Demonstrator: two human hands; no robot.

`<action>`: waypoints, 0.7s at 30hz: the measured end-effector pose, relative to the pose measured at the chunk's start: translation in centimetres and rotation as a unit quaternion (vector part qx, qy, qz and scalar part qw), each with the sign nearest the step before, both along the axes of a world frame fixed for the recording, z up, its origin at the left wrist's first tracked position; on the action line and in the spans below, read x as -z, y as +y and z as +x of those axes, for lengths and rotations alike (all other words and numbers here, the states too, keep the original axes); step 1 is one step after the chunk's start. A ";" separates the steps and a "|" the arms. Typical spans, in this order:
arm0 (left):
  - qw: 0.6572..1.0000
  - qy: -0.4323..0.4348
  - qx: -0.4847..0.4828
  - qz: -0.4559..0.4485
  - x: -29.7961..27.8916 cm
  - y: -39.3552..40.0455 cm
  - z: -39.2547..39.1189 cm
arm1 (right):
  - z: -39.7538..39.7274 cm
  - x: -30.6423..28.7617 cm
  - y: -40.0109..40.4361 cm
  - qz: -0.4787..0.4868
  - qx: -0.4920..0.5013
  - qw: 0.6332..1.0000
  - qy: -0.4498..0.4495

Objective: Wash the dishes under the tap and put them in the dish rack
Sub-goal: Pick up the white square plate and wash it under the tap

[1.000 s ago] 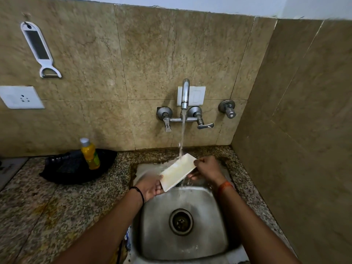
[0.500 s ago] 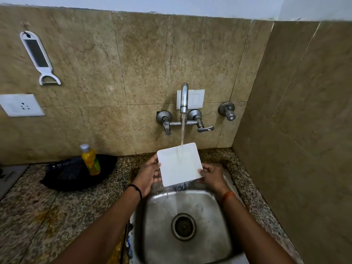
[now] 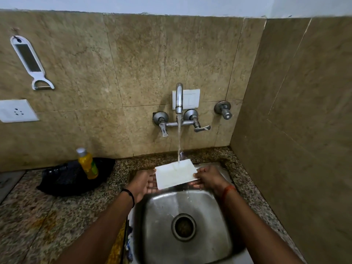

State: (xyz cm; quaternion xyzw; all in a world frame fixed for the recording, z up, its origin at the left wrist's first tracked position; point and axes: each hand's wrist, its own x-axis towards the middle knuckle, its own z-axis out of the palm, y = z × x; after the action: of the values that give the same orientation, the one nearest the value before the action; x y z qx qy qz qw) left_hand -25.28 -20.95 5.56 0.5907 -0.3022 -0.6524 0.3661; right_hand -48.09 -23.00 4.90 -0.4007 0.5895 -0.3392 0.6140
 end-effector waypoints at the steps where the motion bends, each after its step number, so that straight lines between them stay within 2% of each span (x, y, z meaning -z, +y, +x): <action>1: 1.000 -0.002 0.015 0.022 0.2 0.1 -0.3 | -0.3 -0.4 -0.1 -0.022 -0.009 0.999 0.038; 4: 0.996 0.032 0.040 0.067 1.1 0.3 -1.1 | -1.3 -1.1 -0.3 -0.136 -0.035 0.977 0.159; 7: 0.994 0.074 0.041 0.075 1.7 -0.1 -1.4 | -2.0 -1.3 0.1 -0.214 -0.057 0.963 0.152; 13: 0.985 0.145 -0.004 0.091 1.1 -1.5 -1.7 | -3.2 0.2 0.9 -0.301 -0.070 0.935 0.174; 17: 0.972 0.207 -0.065 0.090 0.6 -1.9 -2.1 | -3.7 1.5 1.6 -0.369 -0.114 0.893 0.231; 21: 0.965 0.213 -0.146 0.057 0.6 -2.6 -3.1 | -3.5 2.3 2.0 -0.447 -0.106 0.831 0.314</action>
State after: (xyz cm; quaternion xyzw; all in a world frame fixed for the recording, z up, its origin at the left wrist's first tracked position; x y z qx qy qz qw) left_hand -28.36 -23.53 4.96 0.4958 -0.0906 -0.7185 0.4793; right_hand -51.56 -21.02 2.57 -0.7765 0.4881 -0.3546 0.1819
